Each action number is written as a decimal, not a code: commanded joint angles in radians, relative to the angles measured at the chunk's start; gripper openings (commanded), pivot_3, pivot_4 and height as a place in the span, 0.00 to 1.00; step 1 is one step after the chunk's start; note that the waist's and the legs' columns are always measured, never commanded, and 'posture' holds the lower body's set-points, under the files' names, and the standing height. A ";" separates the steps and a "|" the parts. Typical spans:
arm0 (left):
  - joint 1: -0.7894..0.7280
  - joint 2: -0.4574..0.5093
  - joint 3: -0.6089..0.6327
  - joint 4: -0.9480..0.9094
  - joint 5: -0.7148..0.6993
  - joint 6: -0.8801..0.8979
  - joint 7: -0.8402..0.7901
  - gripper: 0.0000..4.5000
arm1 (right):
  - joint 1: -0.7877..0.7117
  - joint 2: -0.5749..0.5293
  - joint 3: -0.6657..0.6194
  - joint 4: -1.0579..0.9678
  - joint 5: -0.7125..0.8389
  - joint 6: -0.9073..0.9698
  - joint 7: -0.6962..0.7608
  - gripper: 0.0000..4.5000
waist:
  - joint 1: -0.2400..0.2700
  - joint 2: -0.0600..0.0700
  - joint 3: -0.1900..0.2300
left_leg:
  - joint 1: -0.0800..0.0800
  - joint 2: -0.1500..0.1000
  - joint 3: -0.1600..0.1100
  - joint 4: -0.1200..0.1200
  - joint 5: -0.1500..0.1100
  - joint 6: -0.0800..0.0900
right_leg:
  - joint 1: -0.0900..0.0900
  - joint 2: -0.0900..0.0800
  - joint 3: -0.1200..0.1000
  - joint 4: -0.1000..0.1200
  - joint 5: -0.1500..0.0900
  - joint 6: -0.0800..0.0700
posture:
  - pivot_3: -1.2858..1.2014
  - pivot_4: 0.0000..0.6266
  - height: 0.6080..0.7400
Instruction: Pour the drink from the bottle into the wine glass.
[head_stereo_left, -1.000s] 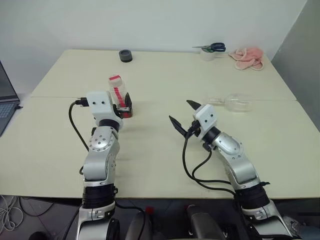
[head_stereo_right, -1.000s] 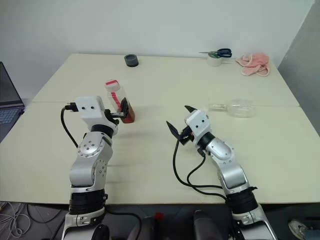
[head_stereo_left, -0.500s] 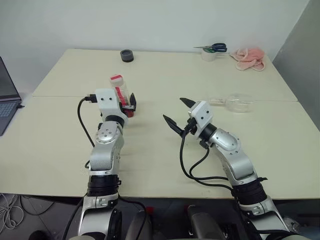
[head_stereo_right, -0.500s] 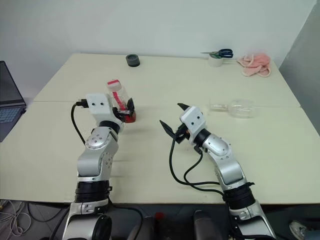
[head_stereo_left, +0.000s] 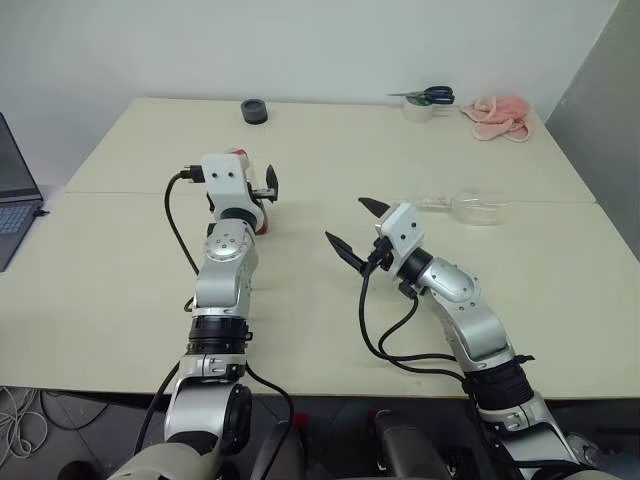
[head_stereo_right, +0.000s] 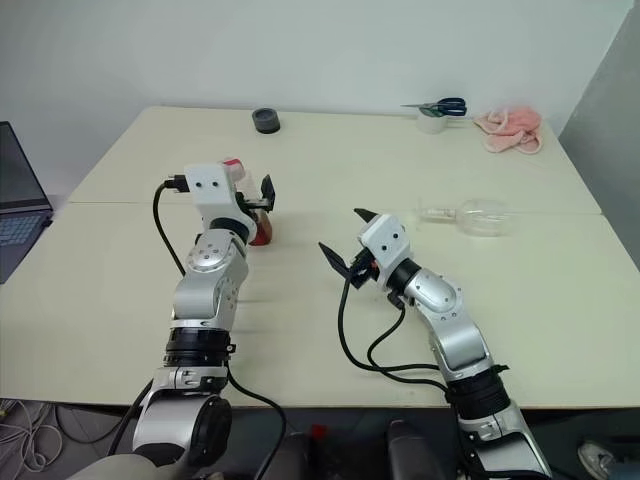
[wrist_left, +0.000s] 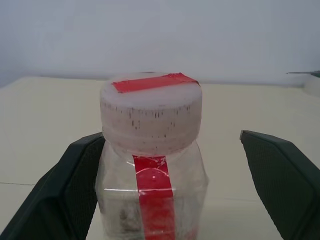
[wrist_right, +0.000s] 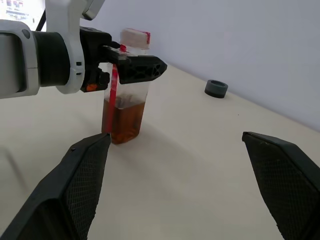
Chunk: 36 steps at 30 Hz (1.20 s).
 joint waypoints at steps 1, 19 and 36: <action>-0.018 0.015 -0.012 -0.006 0.033 -0.030 0.012 1.00 | 0.001 0.001 0.000 -0.043 0.004 -0.006 0.002 1.00 | 0.000 0.000 0.000 | 0.000 0.000 0.000 0.000 0.000 0.000 | 0.000 0.000 0.000 0.000 0.000 0.000 | 0.52 0.24 1.00; -0.036 0.018 -0.017 0.065 0.057 -0.098 0.039 1.00 | 0.008 -0.003 0.002 -0.052 -0.003 0.002 -0.002 1.00 | 0.000 0.000 0.000 | 0.000 0.000 0.000 0.000 0.000 0.000 | 0.000 0.000 0.000 0.001 0.000 0.000 | 0.52 0.24 1.00; 0.010 0.093 -0.019 0.002 0.004 -0.141 -0.138 0.47 | -0.113 -0.020 -0.101 -0.078 0.119 0.195 0.014 1.00 | -0.006 0.000 0.001 | 0.000 0.000 0.000 0.000 0.000 0.000 | 0.000 0.000 0.000 0.001 0.001 -0.002 | 0.52 0.24 1.00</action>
